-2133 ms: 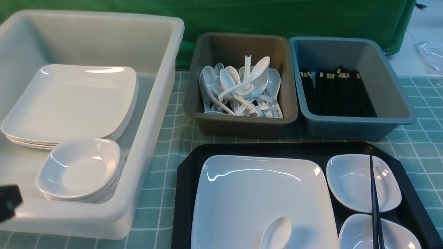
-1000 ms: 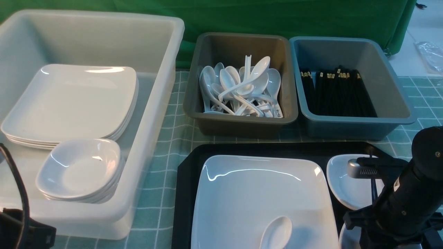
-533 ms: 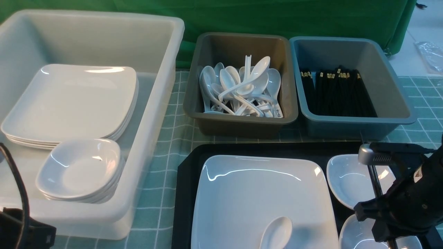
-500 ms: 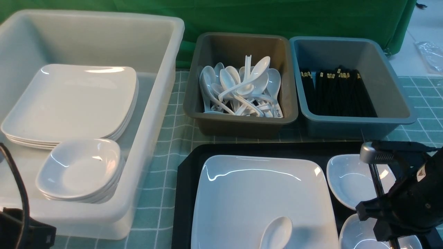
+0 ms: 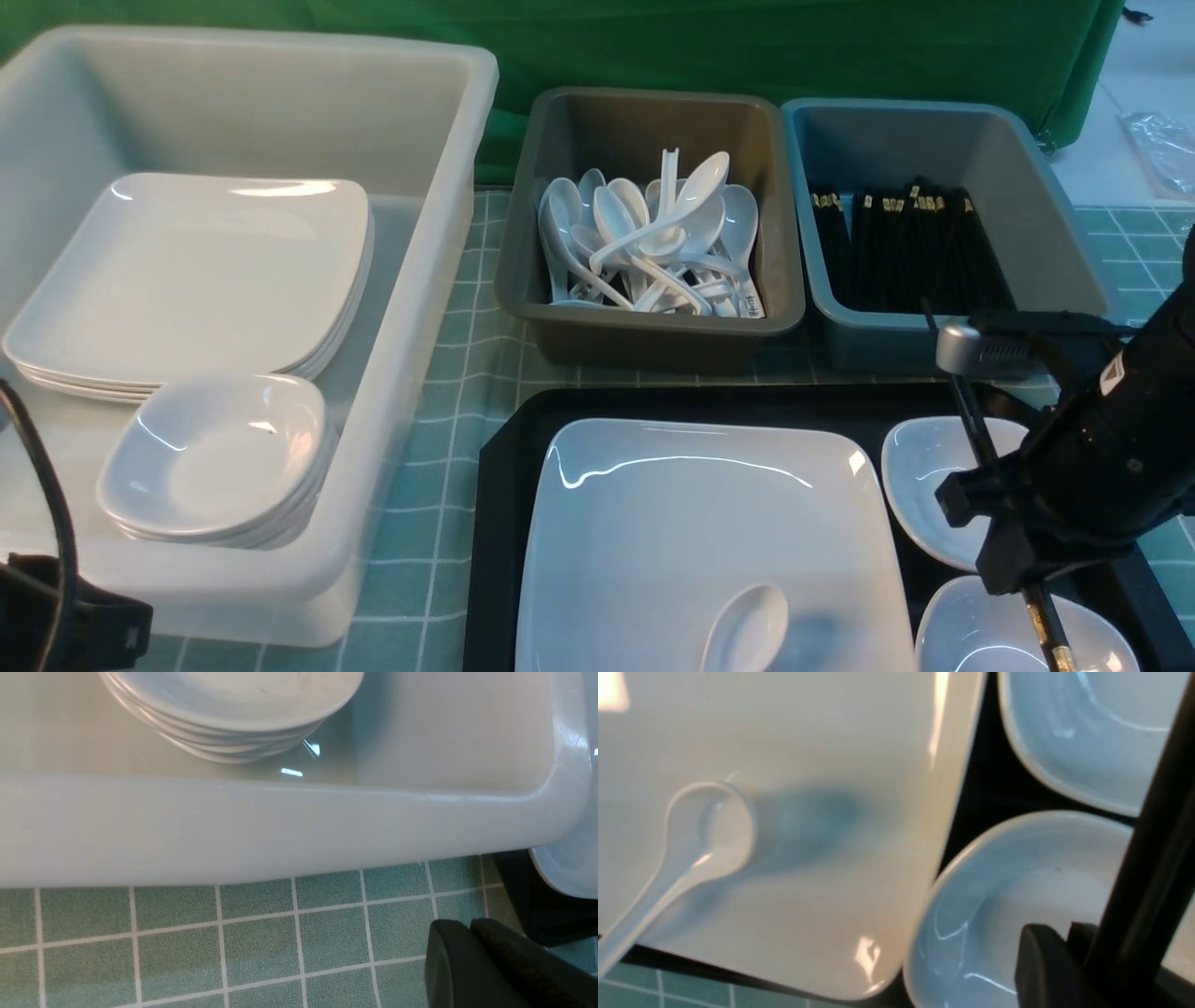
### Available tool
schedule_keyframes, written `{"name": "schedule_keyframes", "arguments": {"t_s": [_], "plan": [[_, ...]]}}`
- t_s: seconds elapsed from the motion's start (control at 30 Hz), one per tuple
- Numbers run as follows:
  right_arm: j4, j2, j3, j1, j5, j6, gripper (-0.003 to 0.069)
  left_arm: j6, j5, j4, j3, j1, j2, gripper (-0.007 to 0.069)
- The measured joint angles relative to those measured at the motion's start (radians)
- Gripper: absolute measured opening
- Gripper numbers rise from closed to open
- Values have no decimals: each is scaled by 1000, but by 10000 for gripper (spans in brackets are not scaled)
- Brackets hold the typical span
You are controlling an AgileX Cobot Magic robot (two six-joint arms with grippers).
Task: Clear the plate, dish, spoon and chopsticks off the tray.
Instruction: Use the right arm to put the chopsticks into the small storage box on the right
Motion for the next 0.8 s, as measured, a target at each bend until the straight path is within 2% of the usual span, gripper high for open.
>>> {"name": "schedule_keyframes", "arguments": {"t_s": [0.17,0.33,0.4,0.57,0.8], "plan": [[69,48,-144,-33,62,-37,77,0,0,-4,0,0,0,17],[183,138,-337,-145,165,-92,77,2,9,-12,0,0,0,17],[250,231,-499,-214,205,-105,77,2,21,-24,0,0,0,17],[335,408,-777,-288,200,-48,77,2,22,-39,0,0,0,17],[378,648,-1093,-318,120,68,77,2,22,-52,0,0,0,17]]}}
